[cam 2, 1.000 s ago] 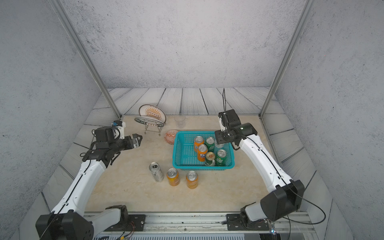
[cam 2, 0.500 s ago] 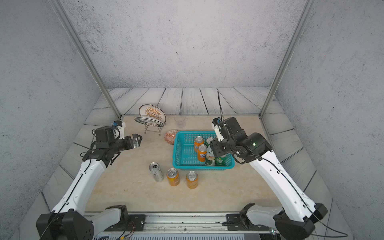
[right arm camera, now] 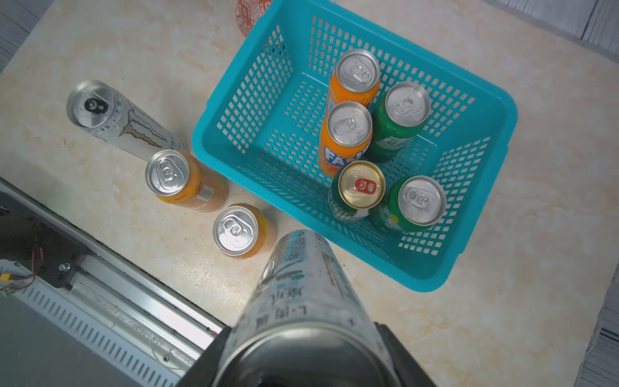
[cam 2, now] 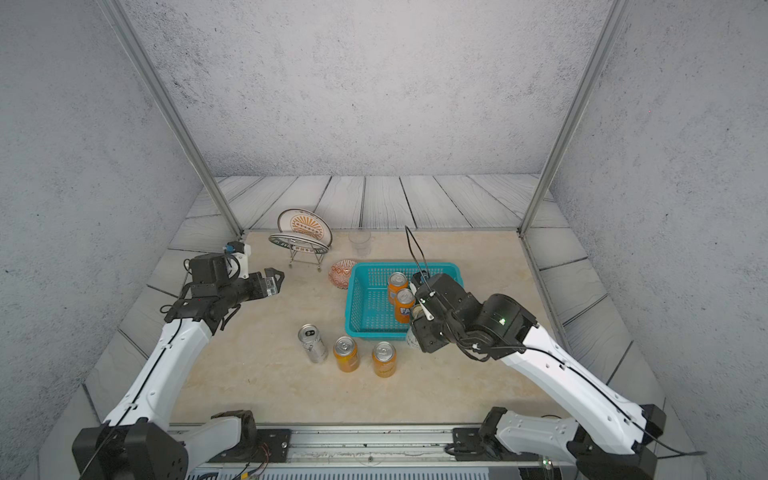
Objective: Take out the drinks from the basket
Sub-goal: Place the drink at the center of the board.
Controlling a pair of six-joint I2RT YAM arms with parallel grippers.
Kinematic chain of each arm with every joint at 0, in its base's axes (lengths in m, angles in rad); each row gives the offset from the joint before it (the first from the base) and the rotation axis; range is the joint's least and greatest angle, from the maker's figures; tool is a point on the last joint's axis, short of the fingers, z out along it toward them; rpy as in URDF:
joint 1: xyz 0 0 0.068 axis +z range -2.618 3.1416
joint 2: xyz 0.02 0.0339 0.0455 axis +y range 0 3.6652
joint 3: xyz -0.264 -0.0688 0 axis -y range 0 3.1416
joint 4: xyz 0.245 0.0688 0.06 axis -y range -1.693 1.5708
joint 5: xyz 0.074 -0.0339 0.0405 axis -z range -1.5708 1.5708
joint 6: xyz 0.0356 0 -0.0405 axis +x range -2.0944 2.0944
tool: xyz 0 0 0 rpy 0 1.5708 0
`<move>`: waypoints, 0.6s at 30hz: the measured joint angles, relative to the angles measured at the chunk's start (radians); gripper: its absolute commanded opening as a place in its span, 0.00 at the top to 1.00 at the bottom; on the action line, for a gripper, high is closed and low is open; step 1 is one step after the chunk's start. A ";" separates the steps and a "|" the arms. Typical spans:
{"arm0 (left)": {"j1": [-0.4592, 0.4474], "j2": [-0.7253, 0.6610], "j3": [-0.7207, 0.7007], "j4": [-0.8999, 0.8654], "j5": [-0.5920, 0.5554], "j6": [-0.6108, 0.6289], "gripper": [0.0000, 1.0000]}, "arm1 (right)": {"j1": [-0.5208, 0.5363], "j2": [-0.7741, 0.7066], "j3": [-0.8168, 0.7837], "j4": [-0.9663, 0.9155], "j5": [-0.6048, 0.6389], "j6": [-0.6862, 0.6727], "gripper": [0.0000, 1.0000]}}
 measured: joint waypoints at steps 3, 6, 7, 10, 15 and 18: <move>0.003 0.001 0.000 0.000 0.000 0.001 0.01 | 0.008 -0.016 -0.080 0.037 0.000 0.029 0.53; 0.004 0.002 0.000 0.000 -0.001 0.002 0.01 | 0.010 -0.028 -0.152 0.077 0.000 0.061 0.53; 0.004 0.002 0.000 0.000 0.000 0.002 0.01 | 0.010 -0.031 -0.170 0.086 0.000 0.069 0.53; 0.004 0.002 0.000 0.000 0.000 0.003 0.01 | 0.010 -0.035 -0.214 0.109 0.003 0.097 0.53; 0.004 0.005 0.000 0.000 0.000 0.003 0.01 | 0.010 -0.035 -0.281 0.152 0.011 0.127 0.53; 0.005 0.006 0.000 -0.001 0.000 0.003 0.01 | 0.011 -0.035 -0.317 0.176 0.019 0.137 0.53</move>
